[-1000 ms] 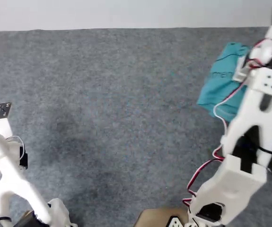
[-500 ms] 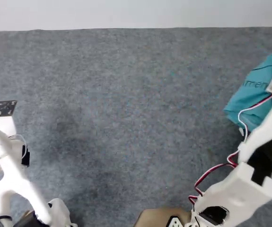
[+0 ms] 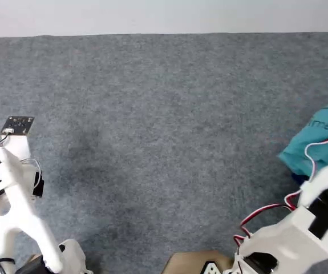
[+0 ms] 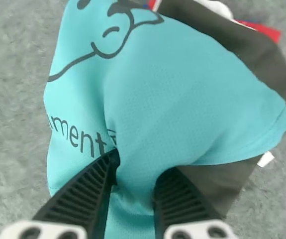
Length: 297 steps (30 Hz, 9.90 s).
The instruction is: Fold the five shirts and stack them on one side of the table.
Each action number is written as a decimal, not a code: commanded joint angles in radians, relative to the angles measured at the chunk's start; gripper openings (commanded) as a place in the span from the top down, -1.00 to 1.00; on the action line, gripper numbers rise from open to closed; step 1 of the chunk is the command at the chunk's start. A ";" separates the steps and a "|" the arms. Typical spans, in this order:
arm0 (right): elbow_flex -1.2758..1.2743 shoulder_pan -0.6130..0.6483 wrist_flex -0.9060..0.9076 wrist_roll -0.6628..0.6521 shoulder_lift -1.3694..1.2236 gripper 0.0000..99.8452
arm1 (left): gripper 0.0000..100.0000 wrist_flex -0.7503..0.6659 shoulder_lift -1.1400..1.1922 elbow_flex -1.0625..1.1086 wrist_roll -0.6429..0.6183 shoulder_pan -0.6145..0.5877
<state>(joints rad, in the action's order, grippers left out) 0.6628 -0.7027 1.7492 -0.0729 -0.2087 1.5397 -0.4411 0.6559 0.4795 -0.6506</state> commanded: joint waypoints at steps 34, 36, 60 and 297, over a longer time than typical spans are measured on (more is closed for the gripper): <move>0.167 -0.165 -0.013 -0.189 0.012 0.38 | 0.98 -0.014 -0.023 -0.005 0.008 0.005; 0.167 -0.153 0.021 -0.189 0.028 0.38 | 0.98 -0.014 -0.023 -0.005 0.008 0.005; 0.269 -0.021 0.045 -0.258 -0.490 0.98 | 0.98 -0.014 -0.028 0.054 0.003 0.005; -1.307 0.625 -0.320 0.052 1.032 0.98 | 0.98 -0.321 -0.766 0.498 -0.434 0.543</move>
<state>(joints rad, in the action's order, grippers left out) -0.5616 -0.0936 1.5420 -0.0729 0.7135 1.2620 -1.1884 1.1469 0.0575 -0.1718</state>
